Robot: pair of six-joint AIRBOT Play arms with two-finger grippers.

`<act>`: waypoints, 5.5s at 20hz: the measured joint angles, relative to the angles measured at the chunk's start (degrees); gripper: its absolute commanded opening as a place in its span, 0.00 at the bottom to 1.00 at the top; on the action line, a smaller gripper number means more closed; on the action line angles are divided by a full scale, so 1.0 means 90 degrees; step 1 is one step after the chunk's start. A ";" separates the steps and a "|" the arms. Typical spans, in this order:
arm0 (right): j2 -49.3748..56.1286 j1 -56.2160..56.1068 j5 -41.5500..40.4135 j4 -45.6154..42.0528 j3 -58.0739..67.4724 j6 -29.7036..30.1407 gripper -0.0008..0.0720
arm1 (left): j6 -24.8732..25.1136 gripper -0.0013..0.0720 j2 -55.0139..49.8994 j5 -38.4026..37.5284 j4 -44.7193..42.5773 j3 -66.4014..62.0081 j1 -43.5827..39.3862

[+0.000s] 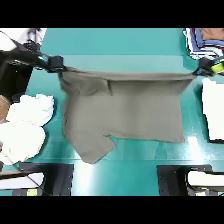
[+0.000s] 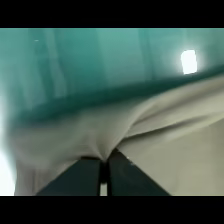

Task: Fold the shirts.

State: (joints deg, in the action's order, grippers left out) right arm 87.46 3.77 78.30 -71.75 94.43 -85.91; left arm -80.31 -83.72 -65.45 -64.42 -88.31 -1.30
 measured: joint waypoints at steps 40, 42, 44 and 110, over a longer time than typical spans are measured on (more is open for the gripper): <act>-0.2482 0.0381 -0.0529 0.0646 -0.3551 0.0384 0.57 | -0.0843 0.67 0.3531 0.0255 0.1054 0.7215 0.0019; -0.2497 0.0381 -0.0529 0.0736 -0.3568 0.0384 0.57 | -0.0758 0.67 0.3575 0.0571 0.1409 0.7402 0.0012; -0.2509 0.0391 -0.0454 0.0784 -0.3575 0.0384 0.57 | -0.0658 0.21 0.3587 0.0804 0.1654 0.7509 0.0012; 0.0107 0.1547 -0.0141 0.1010 -0.2579 0.0971 0.66 | -0.0017 0.05 -0.0240 0.0359 0.0607 0.1428 -0.0090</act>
State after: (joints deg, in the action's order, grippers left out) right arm 88.42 17.69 77.03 -62.65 71.22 -77.17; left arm -80.47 -85.89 -62.22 -58.96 -75.46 -2.11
